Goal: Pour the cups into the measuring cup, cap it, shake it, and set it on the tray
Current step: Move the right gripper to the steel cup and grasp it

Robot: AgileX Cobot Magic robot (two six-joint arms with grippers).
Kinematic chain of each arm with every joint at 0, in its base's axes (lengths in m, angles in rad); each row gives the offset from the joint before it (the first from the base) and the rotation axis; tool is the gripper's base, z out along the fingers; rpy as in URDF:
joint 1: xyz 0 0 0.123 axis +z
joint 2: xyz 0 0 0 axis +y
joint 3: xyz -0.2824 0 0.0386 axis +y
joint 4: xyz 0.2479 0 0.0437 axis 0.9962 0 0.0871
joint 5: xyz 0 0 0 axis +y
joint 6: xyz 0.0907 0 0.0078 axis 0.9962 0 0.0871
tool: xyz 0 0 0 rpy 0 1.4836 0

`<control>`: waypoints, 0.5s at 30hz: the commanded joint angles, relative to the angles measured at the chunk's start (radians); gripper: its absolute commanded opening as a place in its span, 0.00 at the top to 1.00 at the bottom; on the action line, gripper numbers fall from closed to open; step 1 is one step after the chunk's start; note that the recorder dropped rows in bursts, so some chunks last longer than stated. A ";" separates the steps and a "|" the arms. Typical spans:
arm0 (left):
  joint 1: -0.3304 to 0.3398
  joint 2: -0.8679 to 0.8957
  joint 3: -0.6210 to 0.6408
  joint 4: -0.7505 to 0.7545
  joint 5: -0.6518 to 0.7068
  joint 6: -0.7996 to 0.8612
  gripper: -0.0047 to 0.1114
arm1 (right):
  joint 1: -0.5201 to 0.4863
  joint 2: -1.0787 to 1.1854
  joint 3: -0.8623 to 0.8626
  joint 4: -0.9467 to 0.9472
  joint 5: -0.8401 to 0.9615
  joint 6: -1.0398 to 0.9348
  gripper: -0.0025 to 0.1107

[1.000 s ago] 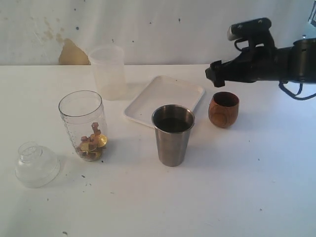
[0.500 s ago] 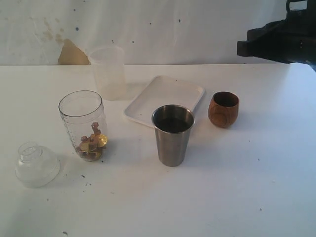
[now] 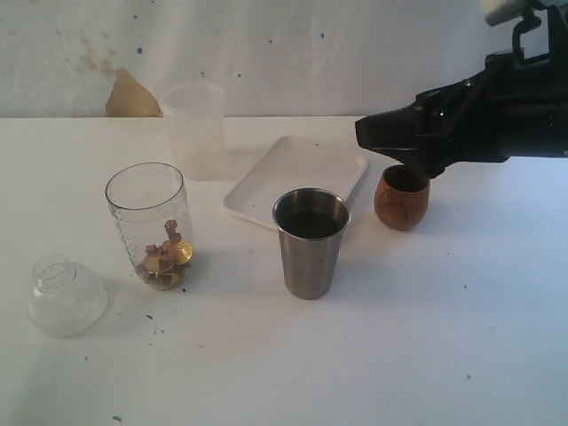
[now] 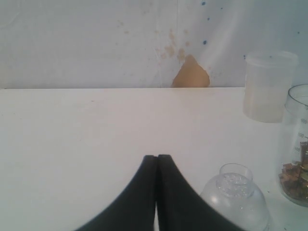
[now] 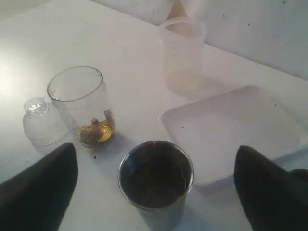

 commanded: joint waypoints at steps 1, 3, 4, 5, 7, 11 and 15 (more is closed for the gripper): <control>-0.001 -0.004 0.006 -0.001 -0.012 0.000 0.96 | -0.007 -0.012 0.007 -0.050 -0.004 0.063 0.27; -0.001 -0.004 0.006 -0.001 -0.012 0.000 0.96 | -0.007 -0.014 0.007 -0.043 -0.006 0.063 0.27; -0.001 -0.004 0.006 -0.001 -0.012 0.000 0.96 | -0.007 -0.014 0.007 -0.036 -0.008 0.063 0.27; -0.001 -0.004 0.006 -0.001 -0.012 0.000 0.96 | -0.007 -0.014 0.007 -0.035 -0.008 0.065 0.27; -0.001 -0.004 0.006 -0.001 -0.012 0.000 0.96 | 0.002 -0.028 0.007 -0.038 -0.036 0.091 0.27; -0.001 -0.004 0.006 -0.001 -0.012 0.000 0.96 | 0.089 -0.083 0.007 -0.423 -0.253 0.436 0.27; -0.001 -0.004 0.006 -0.001 -0.012 0.000 0.96 | 0.291 -0.149 0.094 -0.975 -0.498 1.006 0.27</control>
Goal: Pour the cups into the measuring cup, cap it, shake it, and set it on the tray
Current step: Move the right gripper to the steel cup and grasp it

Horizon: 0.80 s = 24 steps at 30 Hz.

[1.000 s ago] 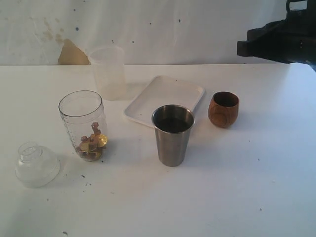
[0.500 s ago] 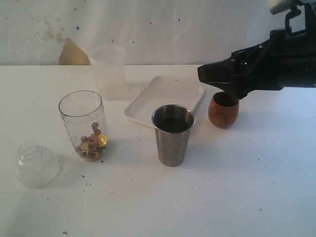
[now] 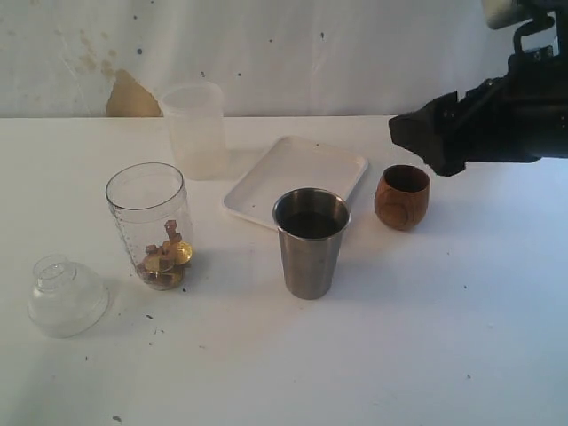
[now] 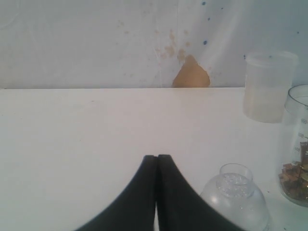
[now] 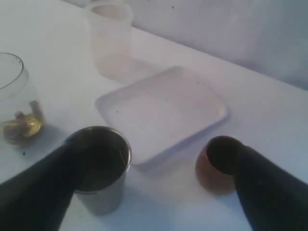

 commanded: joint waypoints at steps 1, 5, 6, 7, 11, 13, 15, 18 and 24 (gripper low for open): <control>-0.001 -0.004 0.006 -0.001 -0.012 0.000 0.96 | 0.163 -0.052 0.113 -0.421 -0.243 0.464 0.27; -0.001 -0.004 0.006 -0.001 -0.012 0.000 0.96 | 0.208 -0.061 0.255 -0.542 -0.451 0.681 0.27; -0.001 -0.004 0.006 -0.001 -0.012 0.000 0.96 | 0.208 -0.057 0.274 -0.542 -0.475 0.704 0.27; -0.001 -0.004 0.006 -0.001 -0.012 0.000 0.96 | 0.208 -0.049 0.286 -0.550 -0.491 0.717 0.27; -0.001 -0.004 0.006 -0.001 -0.012 0.000 0.96 | 0.215 -0.049 0.388 -0.924 -0.666 1.069 0.27; -0.001 -0.004 0.006 -0.001 -0.012 0.000 0.96 | 0.215 -0.047 0.421 -1.010 -0.721 1.125 0.27; -0.001 -0.004 0.006 -0.001 -0.012 0.000 0.96 | 0.215 -0.020 0.437 -0.991 -0.703 1.103 0.27; -0.001 -0.004 0.006 -0.001 -0.012 0.000 0.96 | 0.215 0.080 0.447 -0.984 -0.782 1.082 0.27; -0.001 -0.004 0.006 -0.001 -0.012 0.000 0.96 | 0.215 0.220 0.445 -1.031 -0.821 1.064 0.27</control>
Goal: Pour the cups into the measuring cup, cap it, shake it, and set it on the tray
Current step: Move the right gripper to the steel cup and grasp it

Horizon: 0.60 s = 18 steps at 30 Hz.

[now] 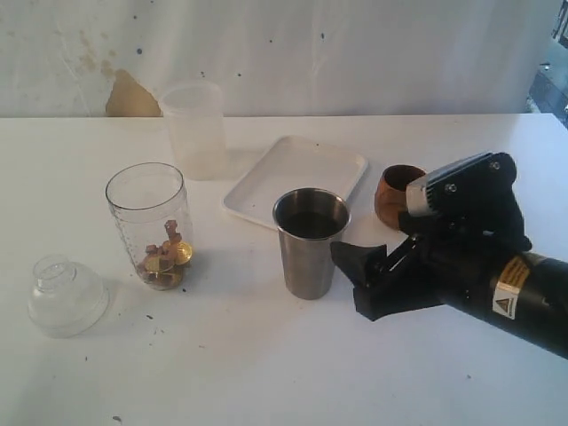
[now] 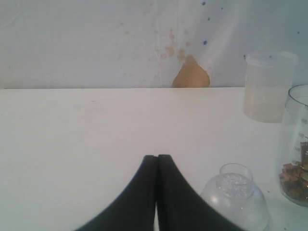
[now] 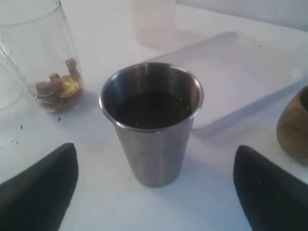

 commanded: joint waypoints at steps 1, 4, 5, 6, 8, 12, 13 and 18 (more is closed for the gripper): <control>-0.001 -0.004 0.006 -0.001 -0.012 0.000 0.96 | 0.003 0.054 0.007 -0.088 -0.058 -0.009 0.27; -0.001 -0.004 0.006 -0.001 -0.012 0.000 0.96 | 0.003 0.165 0.028 -0.090 -0.164 -0.043 0.27; -0.001 -0.004 0.006 -0.001 -0.012 0.000 0.96 | 0.003 0.215 0.028 -0.057 -0.199 -0.085 0.26; -0.001 -0.004 0.006 -0.001 -0.012 0.000 0.96 | 0.003 0.238 0.028 -0.008 -0.204 -0.096 0.26; -0.001 -0.004 0.006 -0.001 -0.012 0.000 0.96 | 0.003 0.294 0.028 0.044 -0.240 -0.156 0.26; -0.001 -0.004 0.006 -0.001 -0.012 0.000 0.96 | 0.003 0.364 0.025 0.057 -0.390 -0.152 0.23; -0.001 -0.004 0.006 -0.001 -0.012 0.000 0.96 | 0.003 0.375 0.019 0.057 -0.398 -0.152 0.20; -0.001 -0.004 0.006 -0.001 -0.012 0.000 0.96 | 0.003 0.398 -0.017 0.056 -0.351 -0.154 0.10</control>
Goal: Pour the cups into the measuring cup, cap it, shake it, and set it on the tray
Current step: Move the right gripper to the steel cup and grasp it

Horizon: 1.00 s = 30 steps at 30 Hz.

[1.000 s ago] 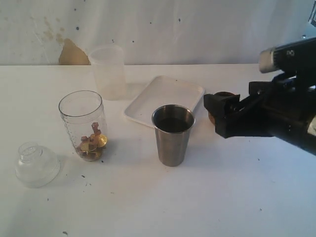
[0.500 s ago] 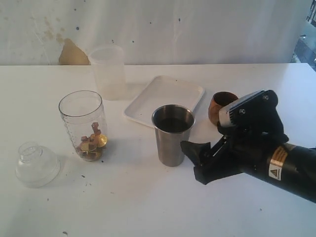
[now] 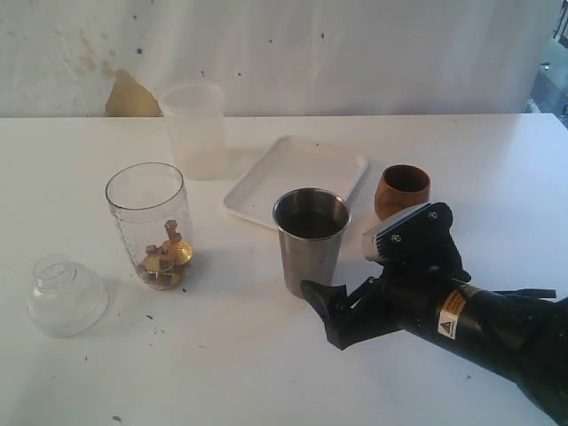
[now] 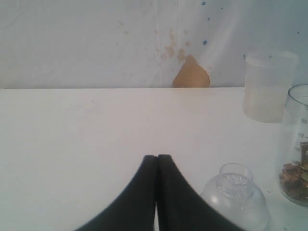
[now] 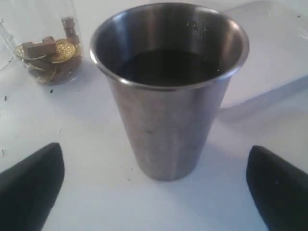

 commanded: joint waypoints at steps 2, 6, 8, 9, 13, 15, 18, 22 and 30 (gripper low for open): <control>-0.001 -0.004 0.006 -0.001 -0.012 0.000 0.96 | -0.001 0.020 -0.050 0.005 0.031 -0.031 0.10; -0.001 -0.004 0.006 -0.001 -0.012 0.000 0.96 | -0.001 0.042 -0.082 0.005 0.034 -0.031 0.10; -0.001 -0.004 0.006 -0.001 -0.012 0.000 0.96 | -0.001 0.063 -0.097 0.008 0.031 -0.031 0.10; -0.001 -0.004 0.006 -0.001 -0.012 0.000 0.96 | -0.001 0.074 -0.102 0.008 0.024 -0.031 0.10; -0.001 -0.004 0.006 -0.001 -0.012 0.000 0.96 | -0.001 0.136 -0.118 0.010 -0.050 -0.070 0.11; -0.001 -0.004 0.006 -0.001 -0.012 0.000 0.96 | -0.001 0.173 -0.125 0.010 -0.099 -0.084 0.11; -0.001 -0.004 0.006 -0.001 -0.012 0.000 0.96 | -0.001 0.219 -0.139 0.010 -0.157 -0.118 0.11; -0.001 -0.004 0.006 -0.001 -0.012 0.000 0.96 | -0.001 0.268 -0.163 0.033 -0.224 -0.120 0.11; -0.001 -0.004 0.006 -0.001 -0.012 0.000 0.96 | -0.001 0.336 -0.241 0.078 -0.225 -0.117 0.11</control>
